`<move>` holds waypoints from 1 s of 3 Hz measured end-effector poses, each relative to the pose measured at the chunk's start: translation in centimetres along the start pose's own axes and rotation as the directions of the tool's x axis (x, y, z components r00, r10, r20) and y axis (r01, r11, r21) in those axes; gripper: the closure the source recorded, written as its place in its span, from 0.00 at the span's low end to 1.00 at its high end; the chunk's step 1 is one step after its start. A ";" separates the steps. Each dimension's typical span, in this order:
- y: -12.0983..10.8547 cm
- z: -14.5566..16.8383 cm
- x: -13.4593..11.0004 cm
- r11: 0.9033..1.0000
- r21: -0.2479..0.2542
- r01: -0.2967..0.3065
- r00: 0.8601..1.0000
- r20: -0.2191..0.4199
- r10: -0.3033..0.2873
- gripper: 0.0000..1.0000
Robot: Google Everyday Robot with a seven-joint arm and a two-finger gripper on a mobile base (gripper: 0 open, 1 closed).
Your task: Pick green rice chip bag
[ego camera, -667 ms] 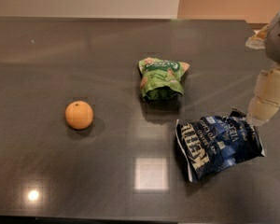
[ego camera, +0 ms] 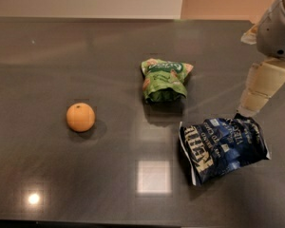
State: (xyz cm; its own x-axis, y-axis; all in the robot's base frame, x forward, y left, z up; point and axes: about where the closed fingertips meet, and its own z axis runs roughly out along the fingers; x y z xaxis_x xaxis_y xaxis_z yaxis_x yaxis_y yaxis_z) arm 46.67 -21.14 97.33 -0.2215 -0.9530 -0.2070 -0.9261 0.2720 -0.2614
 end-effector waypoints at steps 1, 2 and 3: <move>-2.3 1.9 -2.2 1.000 -0.002 0.019 1.000 0.020 -0.019 0.00; -4.5 3.8 -4.6 1.000 -0.004 0.020 0.998 0.060 -0.019 0.00; -6.3 5.9 -7.2 1.000 -0.014 0.023 0.994 0.106 -0.022 0.00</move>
Offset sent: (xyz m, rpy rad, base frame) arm 0.1031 0.0594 -0.0248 0.0990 -0.0177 0.0440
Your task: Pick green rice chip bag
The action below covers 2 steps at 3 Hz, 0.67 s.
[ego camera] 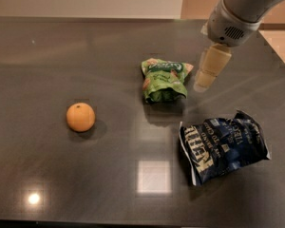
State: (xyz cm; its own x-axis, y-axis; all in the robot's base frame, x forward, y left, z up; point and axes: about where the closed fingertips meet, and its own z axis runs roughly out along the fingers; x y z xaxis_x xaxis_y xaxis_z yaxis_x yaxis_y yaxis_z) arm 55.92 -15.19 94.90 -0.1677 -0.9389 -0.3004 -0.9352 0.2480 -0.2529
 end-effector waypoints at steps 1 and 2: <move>-0.7 2.3 -2.4 0.999 -0.033 0.012 0.999 0.044 -0.011 0.00; -0.2 4.4 -4.3 0.997 -0.077 0.023 0.997 0.075 -0.018 0.00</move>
Offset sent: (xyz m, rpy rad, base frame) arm 0.0278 0.0749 -0.0423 0.1133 0.0902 0.0911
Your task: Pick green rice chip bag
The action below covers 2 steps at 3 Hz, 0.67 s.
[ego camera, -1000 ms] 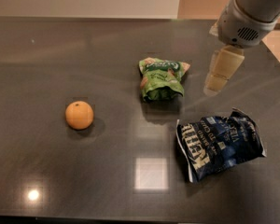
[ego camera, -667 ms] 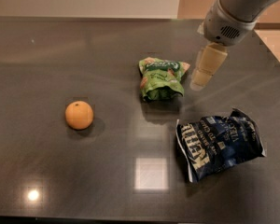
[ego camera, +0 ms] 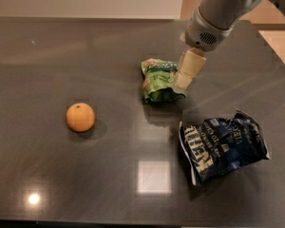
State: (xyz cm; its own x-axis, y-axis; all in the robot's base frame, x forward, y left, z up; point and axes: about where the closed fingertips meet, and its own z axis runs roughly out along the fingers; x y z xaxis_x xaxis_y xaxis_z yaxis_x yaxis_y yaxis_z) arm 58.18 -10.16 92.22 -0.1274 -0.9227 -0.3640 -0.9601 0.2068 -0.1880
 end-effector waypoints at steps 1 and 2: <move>0.7 1.7 -1.3 0.999 -0.038 0.007 1.000 0.024 -0.006 0.00; 0.7 3.4 -1.9 0.999 -0.046 0.013 1.000 0.024 -0.012 0.00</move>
Offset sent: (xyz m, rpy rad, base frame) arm 0.0099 0.0398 -0.0409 0.0237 0.0368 0.0382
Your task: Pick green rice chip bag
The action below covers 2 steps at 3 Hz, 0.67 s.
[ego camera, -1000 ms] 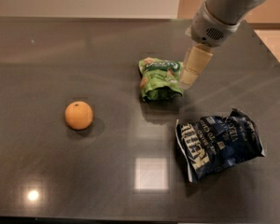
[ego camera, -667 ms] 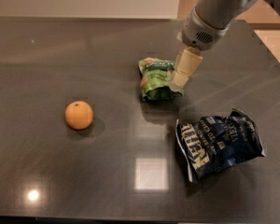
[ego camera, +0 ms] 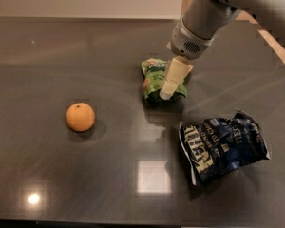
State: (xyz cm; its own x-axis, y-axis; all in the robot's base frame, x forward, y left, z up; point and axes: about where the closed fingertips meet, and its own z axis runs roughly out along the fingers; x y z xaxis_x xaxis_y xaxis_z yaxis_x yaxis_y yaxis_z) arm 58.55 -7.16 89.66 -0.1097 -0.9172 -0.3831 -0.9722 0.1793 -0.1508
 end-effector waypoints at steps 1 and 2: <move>-0.5 1.7 0.4 1.000 0.006 0.001 0.999 -0.032 0.000 0.00; -0.8 2.9 0.9 1.000 0.007 -0.001 0.998 -0.060 0.001 0.00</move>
Offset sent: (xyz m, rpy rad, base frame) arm 0.0186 -0.0025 -0.0410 -0.0915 0.0072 -0.0240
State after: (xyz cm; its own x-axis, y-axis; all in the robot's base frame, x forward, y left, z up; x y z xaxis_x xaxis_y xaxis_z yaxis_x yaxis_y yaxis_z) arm 59.81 -7.07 86.76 -0.1231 -0.9367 -0.3279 -0.9706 0.1825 -0.1568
